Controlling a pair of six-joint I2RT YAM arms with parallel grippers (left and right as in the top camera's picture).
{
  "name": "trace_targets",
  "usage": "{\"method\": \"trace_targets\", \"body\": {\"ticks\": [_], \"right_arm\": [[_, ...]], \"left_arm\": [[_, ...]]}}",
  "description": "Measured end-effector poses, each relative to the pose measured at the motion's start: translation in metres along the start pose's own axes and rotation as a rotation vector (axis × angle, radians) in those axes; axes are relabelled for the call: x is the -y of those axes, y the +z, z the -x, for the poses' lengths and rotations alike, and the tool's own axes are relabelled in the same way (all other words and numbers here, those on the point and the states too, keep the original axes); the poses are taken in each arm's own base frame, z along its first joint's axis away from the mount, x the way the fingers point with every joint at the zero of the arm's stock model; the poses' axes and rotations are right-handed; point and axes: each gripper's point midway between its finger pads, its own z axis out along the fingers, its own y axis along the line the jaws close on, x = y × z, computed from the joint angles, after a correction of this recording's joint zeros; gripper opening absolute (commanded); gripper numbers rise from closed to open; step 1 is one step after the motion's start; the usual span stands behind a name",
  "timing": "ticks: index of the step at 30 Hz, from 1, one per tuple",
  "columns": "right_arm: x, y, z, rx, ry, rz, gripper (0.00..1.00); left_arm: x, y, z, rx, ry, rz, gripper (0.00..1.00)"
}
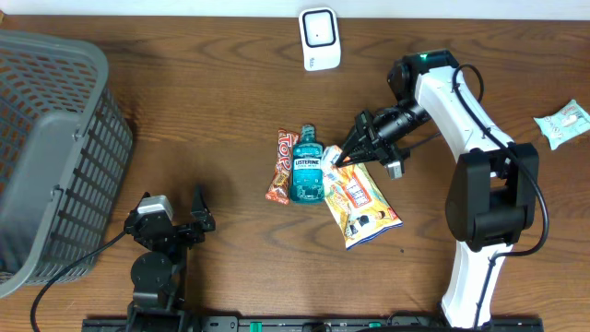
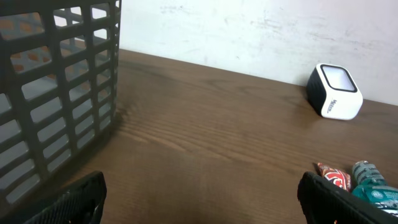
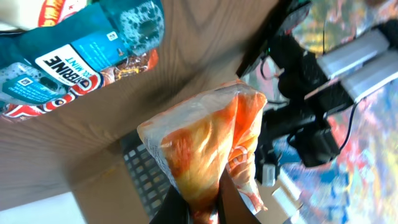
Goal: Scan the item barcode
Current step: 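Carry the orange tissue pack to the white scanner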
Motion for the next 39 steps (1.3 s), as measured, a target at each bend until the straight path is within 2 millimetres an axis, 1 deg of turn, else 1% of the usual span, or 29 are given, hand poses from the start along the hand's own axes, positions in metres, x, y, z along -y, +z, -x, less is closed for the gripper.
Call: {"method": "trace_targets", "body": {"ticks": [3,9,13,16,18,20,23,24,26,28,30,31,32,34,37,39], "right_arm": [[0.000,-0.001,-0.002,-0.016,0.032,-0.001,0.01],[0.000,-0.001,-0.002,-0.017,0.043,-0.001,0.02],[0.000,-0.004,0.006,0.016,-0.036,0.003,0.02],[0.005,-0.009,0.019,0.073,-0.188,-0.014,0.02],[0.005,-0.014,0.029,0.112,-0.358,-0.023,0.02],[0.007,-0.016,0.033,0.126,-0.547,-0.046,0.02],[0.009,-0.016,0.035,0.126,-0.752,-0.067,0.01],[0.005,-0.016,0.034,0.130,-0.820,-0.056,0.01],[-0.012,-0.016,0.031,0.146,-0.949,-0.004,0.02],[-0.040,-0.018,0.024,0.177,-1.097,0.090,0.01],[-0.064,-0.022,0.013,0.203,-1.197,0.179,0.01],[-0.084,-0.026,0.002,0.224,-1.265,0.257,0.01],[-0.094,-0.030,-0.005,0.235,-1.300,0.305,0.01],[-0.122,-0.039,-0.028,0.272,-1.409,0.437,0.01],[-0.151,-0.054,-0.068,0.341,-1.573,0.618,0.01],[-0.163,-0.062,-0.091,0.386,-1.644,0.717,0.01]], "left_arm": [[0.000,0.000,0.000,0.000,0.000,0.000,0.98],[0.000,0.000,0.000,0.000,0.000,0.000,0.98],[0.000,0.000,0.000,0.000,0.000,0.000,0.98],[0.000,0.000,0.000,0.000,0.000,0.000,0.98],[0.000,0.000,0.000,0.000,0.000,0.000,0.98],[0.000,0.000,0.000,0.000,0.000,0.000,0.98],[0.000,0.000,0.000,0.000,0.000,0.000,0.98],[0.000,0.000,0.000,0.000,0.000,0.000,0.98],[0.000,0.000,0.000,0.000,0.000,0.000,0.98],[0.000,0.000,0.000,0.000,0.000,0.000,0.98],[0.000,0.000,0.000,0.000,0.000,0.000,0.98],[0.000,0.000,0.000,0.000,0.000,0.000,0.98],[0.000,0.000,0.000,0.000,0.000,0.000,0.98],[0.000,0.000,0.000,0.000,0.000,0.000,0.98],[0.000,0.000,0.000,0.000,0.000,0.000,0.98],[0.000,0.000,0.000,0.000,0.000,0.000,0.98]]}}
